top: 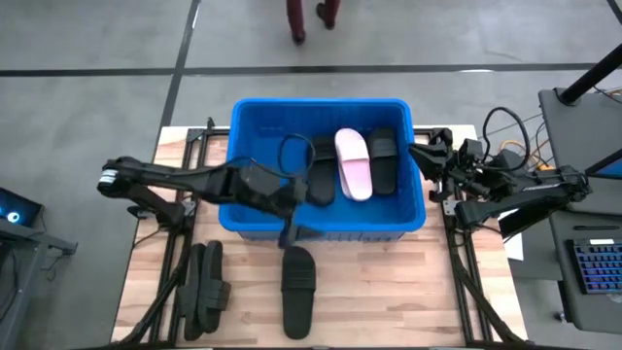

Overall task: Pick and place slides into bin
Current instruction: Put the black slide into the blue container

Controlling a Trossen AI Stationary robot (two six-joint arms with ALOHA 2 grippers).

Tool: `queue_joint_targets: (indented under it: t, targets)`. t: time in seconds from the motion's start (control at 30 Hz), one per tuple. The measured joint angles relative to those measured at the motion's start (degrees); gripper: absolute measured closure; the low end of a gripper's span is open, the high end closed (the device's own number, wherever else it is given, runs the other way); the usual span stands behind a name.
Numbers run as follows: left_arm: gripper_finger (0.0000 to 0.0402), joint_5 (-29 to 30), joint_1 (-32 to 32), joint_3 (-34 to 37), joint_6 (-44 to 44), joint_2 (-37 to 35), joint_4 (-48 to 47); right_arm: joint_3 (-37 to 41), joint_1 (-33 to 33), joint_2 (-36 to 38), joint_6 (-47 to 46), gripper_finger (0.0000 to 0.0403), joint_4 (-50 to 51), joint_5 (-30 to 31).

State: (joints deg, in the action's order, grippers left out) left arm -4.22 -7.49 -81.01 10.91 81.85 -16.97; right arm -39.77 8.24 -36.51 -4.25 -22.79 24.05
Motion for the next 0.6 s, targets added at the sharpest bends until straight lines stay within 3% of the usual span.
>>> queue_joint_targets:
  t: [0.23,0.6]
  targets:
    - [0.0057,2.2,-10.3,0.0,13.7,4.1,0.0,0.0,0.0,0.0,-0.2,0.0351,1.6,-0.1]
    - [0.0057,14.2,-23.2,0.0,23.5,14.0,-4.6,0.0,0.0,0.0,-3.9,0.0351,9.3,-0.2]
